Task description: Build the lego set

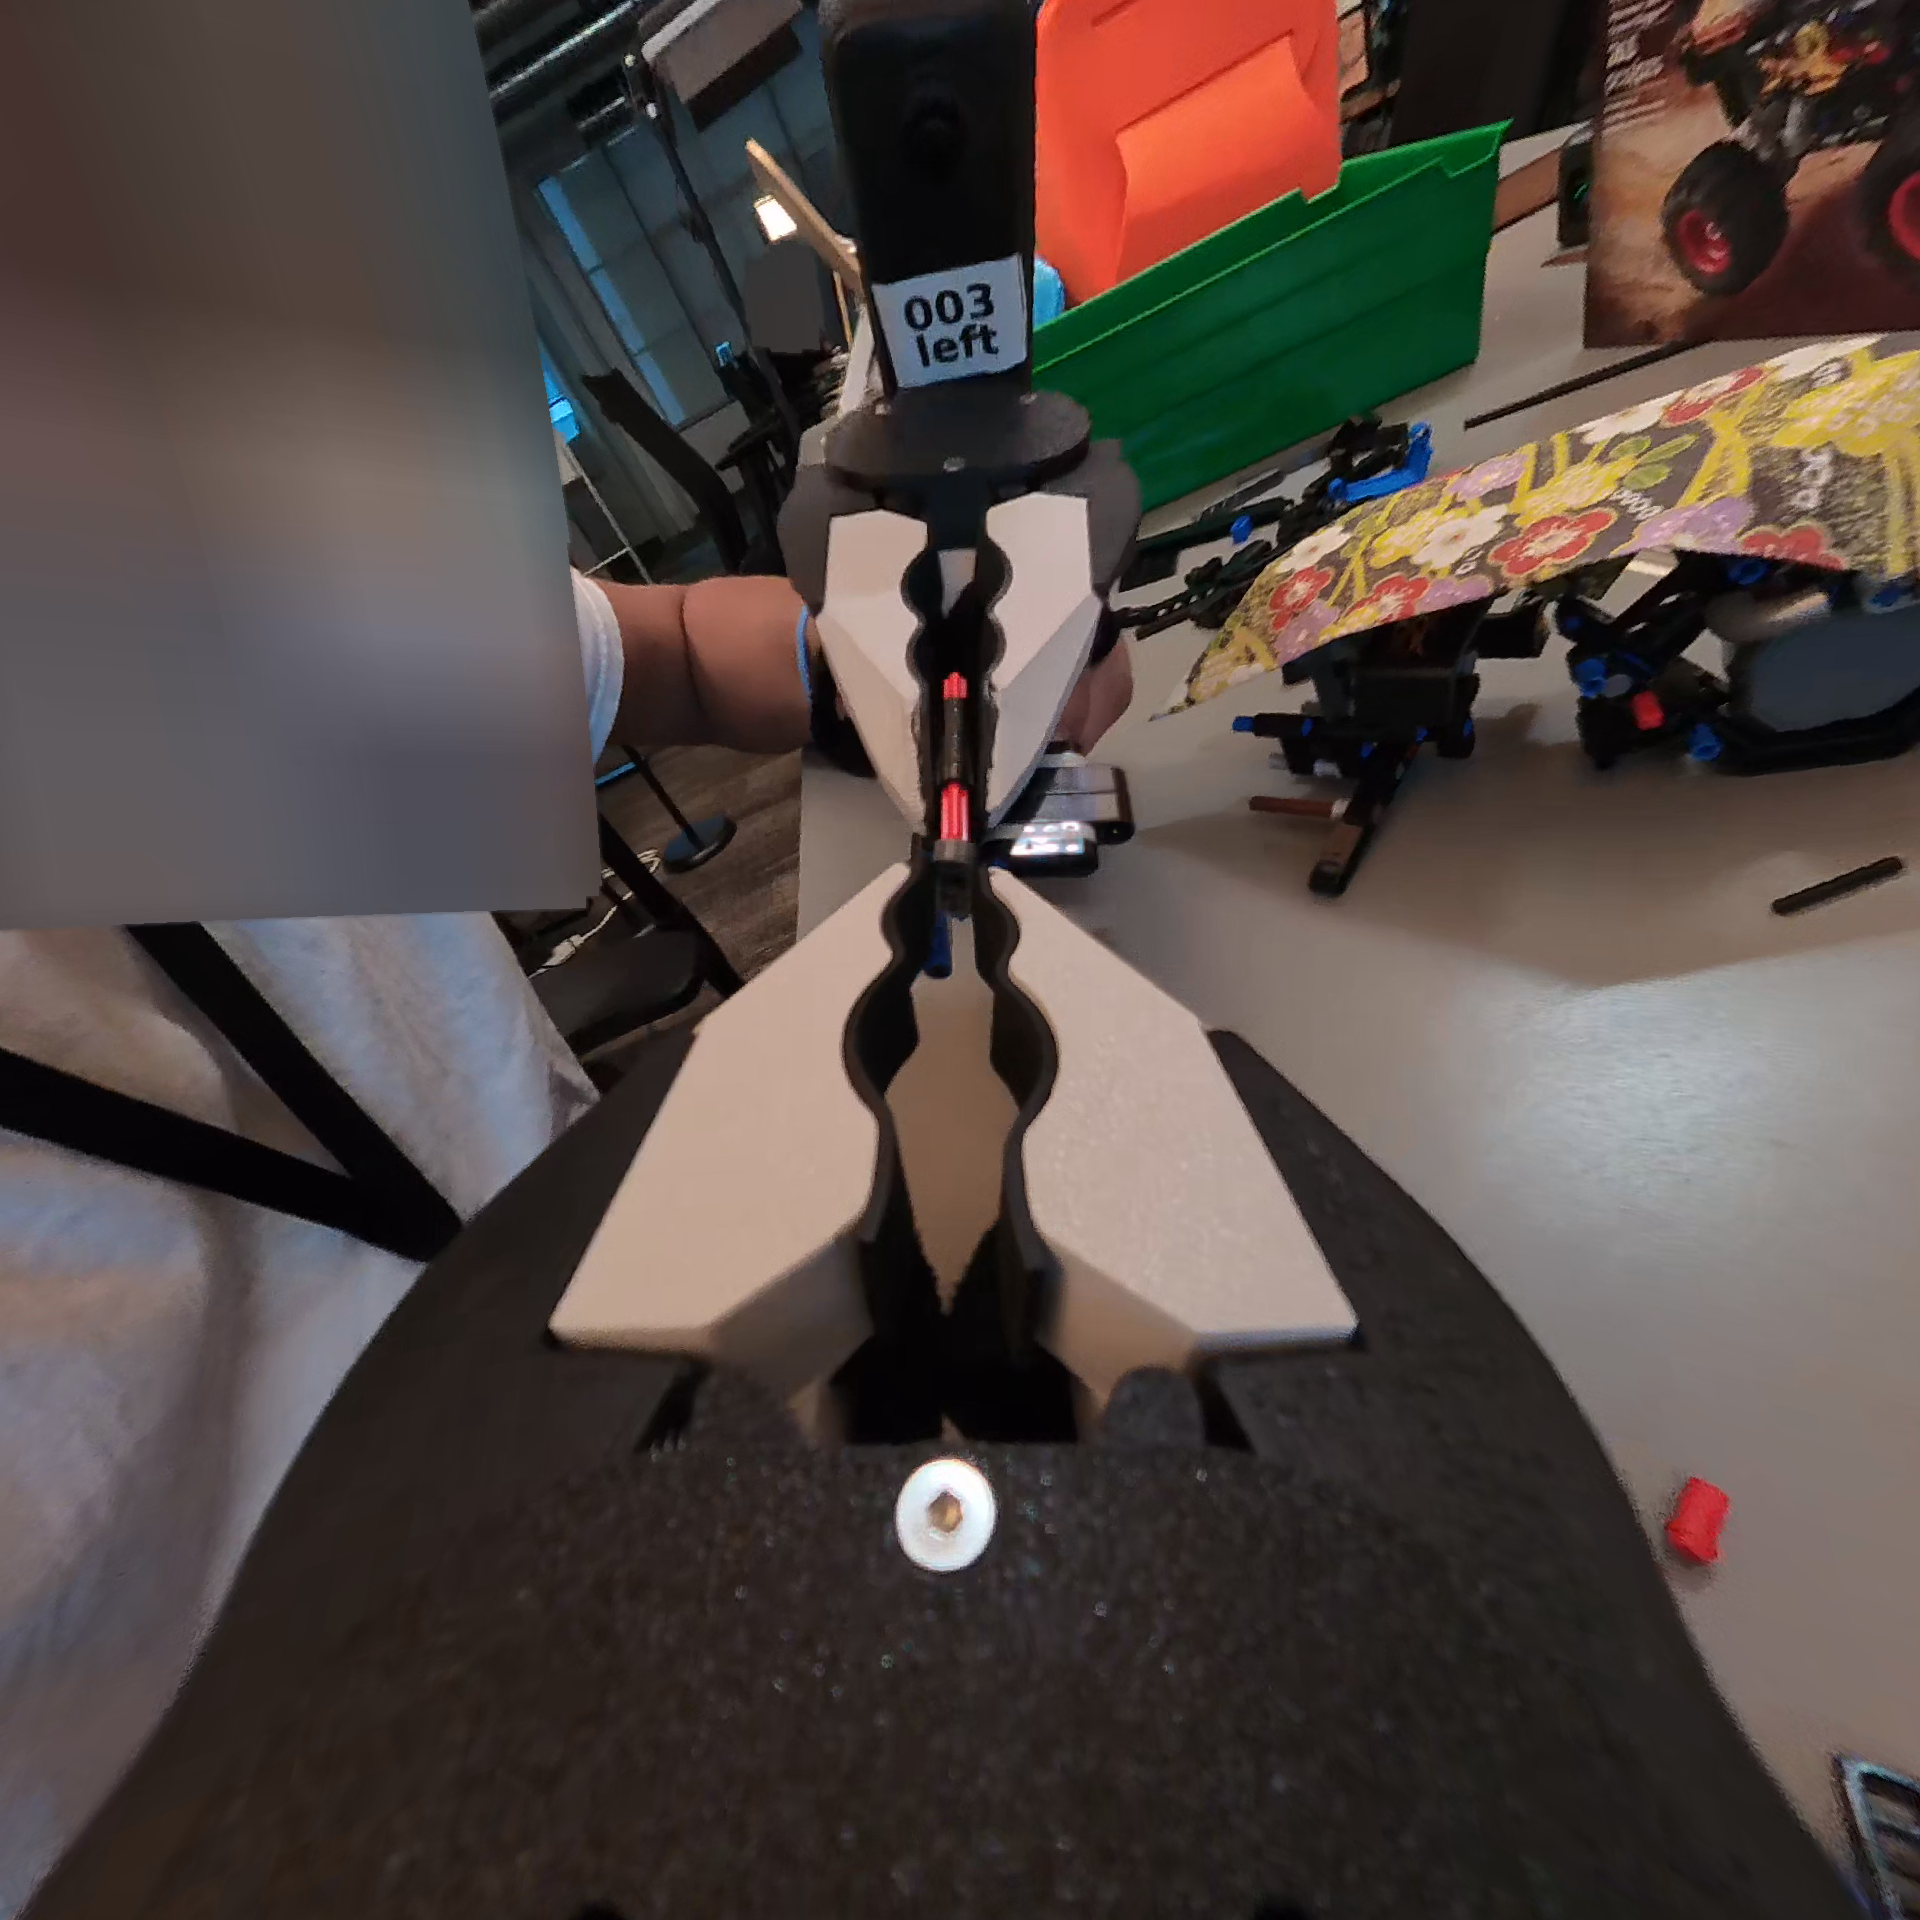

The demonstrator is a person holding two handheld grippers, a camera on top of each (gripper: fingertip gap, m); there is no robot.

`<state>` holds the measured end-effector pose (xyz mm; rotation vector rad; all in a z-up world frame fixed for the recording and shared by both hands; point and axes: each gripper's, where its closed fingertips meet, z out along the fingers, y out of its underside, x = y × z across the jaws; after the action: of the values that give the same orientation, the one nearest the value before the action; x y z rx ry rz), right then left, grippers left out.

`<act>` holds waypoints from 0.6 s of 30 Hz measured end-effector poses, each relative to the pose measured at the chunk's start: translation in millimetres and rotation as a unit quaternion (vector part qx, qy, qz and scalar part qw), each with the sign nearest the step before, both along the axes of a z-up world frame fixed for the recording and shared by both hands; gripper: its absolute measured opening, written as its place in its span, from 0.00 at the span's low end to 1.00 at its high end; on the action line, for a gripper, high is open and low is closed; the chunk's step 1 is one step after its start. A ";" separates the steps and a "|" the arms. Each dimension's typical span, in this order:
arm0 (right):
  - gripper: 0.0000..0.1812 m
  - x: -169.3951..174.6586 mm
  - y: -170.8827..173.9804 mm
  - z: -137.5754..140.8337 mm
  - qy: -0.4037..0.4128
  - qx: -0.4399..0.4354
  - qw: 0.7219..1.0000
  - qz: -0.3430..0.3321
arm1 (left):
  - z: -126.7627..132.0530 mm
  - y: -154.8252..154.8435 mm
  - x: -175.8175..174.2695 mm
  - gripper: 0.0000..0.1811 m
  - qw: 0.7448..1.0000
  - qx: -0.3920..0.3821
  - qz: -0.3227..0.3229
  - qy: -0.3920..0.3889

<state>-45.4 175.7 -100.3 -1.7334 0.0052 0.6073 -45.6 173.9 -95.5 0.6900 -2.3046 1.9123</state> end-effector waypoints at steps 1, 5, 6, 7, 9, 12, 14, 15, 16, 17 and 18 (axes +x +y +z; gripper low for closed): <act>0.03 -2.1 -0.7 -1.2 0.005 -0.003 1.000 0.008 | -1.5 -0.6 -2.1 0.03 1.000 0.008 -0.006 -0.002; 0.03 -16.0 -3.2 -13.9 -0.005 -0.046 0.998 0.053 | -13.4 -2.0 -15.2 0.03 0.996 0.068 -0.049 -0.011; 0.03 -18.7 -3.9 -18.0 -0.018 -0.060 0.996 0.060 | -16.9 -2.6 -17.7 0.03 0.995 0.083 -0.054 -0.016; 0.03 -21.6 -5.4 -21.4 -0.031 -0.073 0.994 0.069 | -19.7 -3.6 -20.9 0.03 0.993 0.094 -0.062 -0.018; 0.03 -26.5 -7.5 -26.9 -0.059 -0.101 0.990 0.079 | -24.6 -4.4 -25.4 0.03 0.990 0.116 -0.073 -0.022; 0.03 -33.4 -9.7 -35.8 -0.112 -0.148 0.979 0.088 | -31.7 -5.8 -33.3 0.03 0.983 0.154 -0.090 -0.046; 0.03 -37.1 -12.2 -37.0 -0.137 -0.169 0.971 0.096 | -31.4 -7.8 -36.8 0.03 0.981 0.161 -0.095 -0.057; 0.03 -38.2 -12.9 -35.2 -0.143 -0.173 0.970 0.099 | -29.5 -8.5 -37.6 0.03 0.981 0.158 -0.096 -0.059; 0.03 -37.8 -12.9 -33.5 -0.149 -0.174 0.968 0.098 | -27.8 -8.3 -37.0 0.03 0.981 0.157 -0.094 -0.062; 0.03 -36.9 -12.5 -31.9 -0.155 -0.173 0.968 0.095 | -26.5 -8.3 -36.5 0.03 0.982 0.155 -0.092 -0.064; 0.03 -37.7 -12.8 -31.5 -0.154 -0.173 0.968 0.097 | -26.6 -8.9 -37.5 0.03 0.981 0.155 -0.094 -0.064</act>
<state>-83.1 162.9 -131.8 -2.1720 -0.2963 0.4917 -83.2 165.0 -122.1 0.3592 -2.6720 1.5773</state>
